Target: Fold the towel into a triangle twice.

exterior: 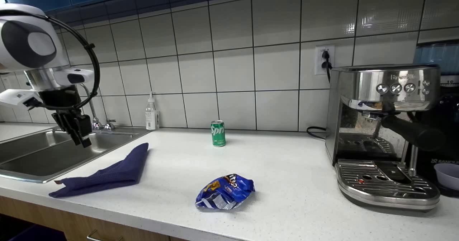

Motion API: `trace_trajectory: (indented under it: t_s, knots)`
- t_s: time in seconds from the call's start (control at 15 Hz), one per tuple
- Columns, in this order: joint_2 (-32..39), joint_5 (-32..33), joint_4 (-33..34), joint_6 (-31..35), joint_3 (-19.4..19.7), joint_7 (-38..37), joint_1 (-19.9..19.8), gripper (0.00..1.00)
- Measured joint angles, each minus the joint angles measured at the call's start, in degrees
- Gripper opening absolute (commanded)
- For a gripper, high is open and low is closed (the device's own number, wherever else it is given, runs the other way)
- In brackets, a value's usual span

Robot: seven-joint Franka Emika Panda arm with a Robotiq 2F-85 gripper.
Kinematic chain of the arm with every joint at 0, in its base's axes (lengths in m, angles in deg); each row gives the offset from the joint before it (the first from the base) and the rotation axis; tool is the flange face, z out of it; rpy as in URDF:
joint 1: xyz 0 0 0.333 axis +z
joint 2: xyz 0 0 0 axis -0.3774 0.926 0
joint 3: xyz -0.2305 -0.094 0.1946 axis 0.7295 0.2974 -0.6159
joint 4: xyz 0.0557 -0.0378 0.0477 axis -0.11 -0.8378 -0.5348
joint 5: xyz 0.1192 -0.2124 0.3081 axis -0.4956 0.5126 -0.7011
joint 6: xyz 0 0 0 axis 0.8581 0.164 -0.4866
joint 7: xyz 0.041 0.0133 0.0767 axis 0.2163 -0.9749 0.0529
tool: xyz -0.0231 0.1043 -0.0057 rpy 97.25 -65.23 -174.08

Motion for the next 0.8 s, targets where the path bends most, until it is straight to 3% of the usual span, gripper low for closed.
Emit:
trace_trajectory:
  t_s: [0.2,0.27,0.8]
  knots:
    - [0.09,1.09,-0.03,-0.02,-0.26,-0.59,0.01,0.96]
    - [0.11,1.56,-0.04,-0.03,-0.39,-1.02,0.01,0.99]
    - [1.22,3.83,0.3,-1.19,-0.33,-4.57,-0.05,1.0]
